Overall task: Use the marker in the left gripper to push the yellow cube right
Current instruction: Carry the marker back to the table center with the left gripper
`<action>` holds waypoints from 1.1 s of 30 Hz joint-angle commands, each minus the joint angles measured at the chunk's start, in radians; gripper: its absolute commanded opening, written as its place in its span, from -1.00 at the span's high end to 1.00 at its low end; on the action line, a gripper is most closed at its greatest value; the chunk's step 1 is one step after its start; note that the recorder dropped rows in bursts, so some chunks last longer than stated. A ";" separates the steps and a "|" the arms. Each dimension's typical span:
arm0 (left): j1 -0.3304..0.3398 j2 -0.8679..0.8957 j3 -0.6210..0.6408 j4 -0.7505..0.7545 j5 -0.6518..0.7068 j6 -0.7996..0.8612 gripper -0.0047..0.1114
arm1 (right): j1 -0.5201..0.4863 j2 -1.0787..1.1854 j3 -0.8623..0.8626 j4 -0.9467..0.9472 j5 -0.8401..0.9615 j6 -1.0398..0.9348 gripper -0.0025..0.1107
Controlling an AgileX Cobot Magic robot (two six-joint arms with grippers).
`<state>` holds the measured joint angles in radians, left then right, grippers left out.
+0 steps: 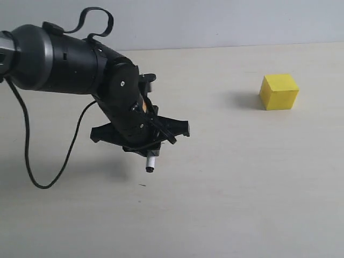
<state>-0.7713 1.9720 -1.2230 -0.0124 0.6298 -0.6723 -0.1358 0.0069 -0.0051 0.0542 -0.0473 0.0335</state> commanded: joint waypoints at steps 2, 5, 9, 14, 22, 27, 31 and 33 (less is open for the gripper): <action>0.005 0.082 -0.106 -0.056 0.004 0.030 0.92 | -0.003 -0.007 0.005 -0.004 0.000 -0.003 0.96; 0.005 0.121 -0.161 -0.056 0.060 0.033 0.92 | -0.003 -0.007 0.005 -0.004 0.000 -0.003 0.96; 0.016 0.150 -0.190 -0.054 0.107 0.033 0.92 | -0.003 -0.007 0.005 -0.004 0.000 -0.005 0.96; 0.028 0.152 -0.190 -0.058 0.136 0.018 0.92 | -0.003 -0.007 0.005 -0.002 0.000 -0.003 0.96; 0.028 0.185 -0.190 -0.118 0.158 0.018 0.92 | -0.003 -0.007 0.005 -0.005 0.000 -0.003 0.96; 0.028 0.185 -0.190 -0.118 0.158 0.018 0.80 | -0.003 -0.007 0.005 -0.005 0.000 -0.003 0.96; 0.028 0.181 -0.190 -0.118 0.158 0.024 0.27 | -0.003 -0.007 0.005 -0.005 0.000 -0.005 0.96; 0.028 0.172 -0.190 -0.118 0.156 0.032 0.10 | -0.003 -0.007 0.005 -0.003 0.000 -0.002 0.96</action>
<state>-0.7487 2.1494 -1.4109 -0.1248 0.7747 -0.6473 -0.1358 0.0069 -0.0051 0.0542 -0.0473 0.0335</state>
